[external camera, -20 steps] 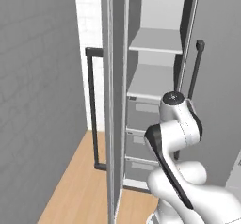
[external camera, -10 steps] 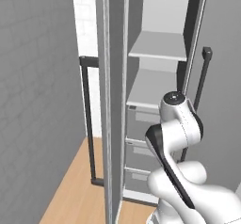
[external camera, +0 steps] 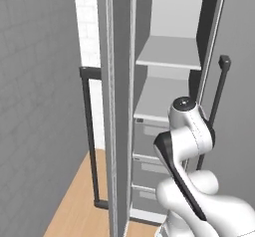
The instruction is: Take the meat container that has the chicken drumstick and place it on the second highest rack of the freezer. Then take the vegetable container that has the garlic and eggplant and place it on the highest rack of the freezer.
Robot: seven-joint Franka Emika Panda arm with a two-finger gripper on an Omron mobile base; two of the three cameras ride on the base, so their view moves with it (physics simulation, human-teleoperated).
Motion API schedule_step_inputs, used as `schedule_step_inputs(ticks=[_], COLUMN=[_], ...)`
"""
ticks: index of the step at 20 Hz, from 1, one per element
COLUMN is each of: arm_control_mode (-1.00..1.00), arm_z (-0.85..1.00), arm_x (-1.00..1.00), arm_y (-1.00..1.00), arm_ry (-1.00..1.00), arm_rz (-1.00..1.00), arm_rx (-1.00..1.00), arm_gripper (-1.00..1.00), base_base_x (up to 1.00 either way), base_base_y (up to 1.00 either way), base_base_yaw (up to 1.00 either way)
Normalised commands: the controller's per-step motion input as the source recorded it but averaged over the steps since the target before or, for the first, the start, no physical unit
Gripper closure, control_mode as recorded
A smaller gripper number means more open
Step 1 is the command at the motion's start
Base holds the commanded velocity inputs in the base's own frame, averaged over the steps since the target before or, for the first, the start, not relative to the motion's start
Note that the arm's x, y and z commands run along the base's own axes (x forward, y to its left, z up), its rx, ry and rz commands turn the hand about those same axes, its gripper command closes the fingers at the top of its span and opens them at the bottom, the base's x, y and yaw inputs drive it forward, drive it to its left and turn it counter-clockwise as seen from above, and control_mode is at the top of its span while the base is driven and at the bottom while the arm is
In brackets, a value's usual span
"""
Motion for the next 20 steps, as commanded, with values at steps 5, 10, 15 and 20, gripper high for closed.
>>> schedule_step_inputs(ticks=[5, 10, 15, 20], arm_control_mode=[1.0, 1.0, 1.0, 1.0], arm_z=[0.0, 0.0, 0.0, 0.0], arm_x=[0.0, 0.0, 0.0, 0.0], arm_y=[0.0, 0.0, 0.0, 0.0], arm_ry=[0.0, 0.0, 0.0, 0.0], arm_rz=[0.0, 0.0, 0.0, 0.0], arm_rx=[0.0, 0.0, 0.0, 0.0], arm_gripper=[1.0, 1.0, 1.0, 1.0], base_base_x=[0.34, 0.39, 0.49, 0.41], base_base_y=[0.2, 0.0, 0.0, 0.01], base_base_yaw=[0.0, 0.02, 0.02, 0.0])
